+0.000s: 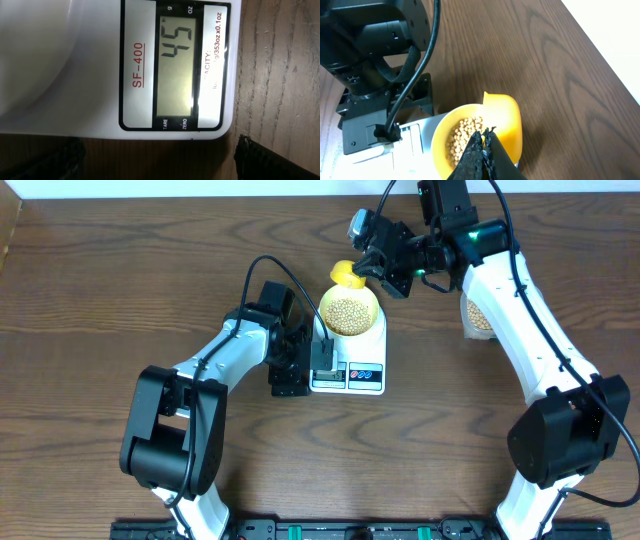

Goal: Scoop item into bowl and weigh 50g on scale
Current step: 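Move the empty scoop with the right gripper back to the container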

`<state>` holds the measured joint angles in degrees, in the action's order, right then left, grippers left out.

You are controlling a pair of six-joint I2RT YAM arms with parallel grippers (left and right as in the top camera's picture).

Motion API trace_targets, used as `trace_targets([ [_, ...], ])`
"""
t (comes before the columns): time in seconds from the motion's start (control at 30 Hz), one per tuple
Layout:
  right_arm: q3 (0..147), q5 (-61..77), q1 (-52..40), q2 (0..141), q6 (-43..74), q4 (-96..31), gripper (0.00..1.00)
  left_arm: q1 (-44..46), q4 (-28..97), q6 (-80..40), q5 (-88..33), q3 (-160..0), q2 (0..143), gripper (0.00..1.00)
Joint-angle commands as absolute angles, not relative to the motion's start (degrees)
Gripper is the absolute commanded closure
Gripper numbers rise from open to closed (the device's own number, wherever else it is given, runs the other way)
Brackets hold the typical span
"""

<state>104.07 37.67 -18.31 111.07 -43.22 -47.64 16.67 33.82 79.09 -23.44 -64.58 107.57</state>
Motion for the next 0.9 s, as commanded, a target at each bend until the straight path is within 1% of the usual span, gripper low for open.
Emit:
trace_targets([
  [0.0,104.2,38.0,-18.9,110.7,-45.5,-47.7,0.99,16.6,33.9,78.6,-23.3,-63.9,107.9,0.02],
  [0.1,104.2,38.0,-18.9,110.7,-45.5,-47.7,0.99,16.6,33.9,78.6,-23.3,-63.9,107.9,0.02],
  [0.2,104.2,37.8,-19.4,110.7,-48.9,-49.2,0.99,16.6,33.9,78.6,-23.3,-63.9,107.9,0.02],
  [0.4,104.2,35.9,-19.9,110.7,-48.6,-48.3,0.99,16.6,33.9,78.6,-23.3,-63.9,107.9,0.03],
  [0.6,104.2,33.9,-19.7,110.7,-40.2,-44.3,0.99,16.6,33.9,78.6,-23.3,-63.9,107.9,0.02],
  [0.87,104.2,31.7,-18.3,110.7,-33.2,-39.7,0.99,16.6,33.9,78.6,-23.3,-63.9,107.9,0.02],
])
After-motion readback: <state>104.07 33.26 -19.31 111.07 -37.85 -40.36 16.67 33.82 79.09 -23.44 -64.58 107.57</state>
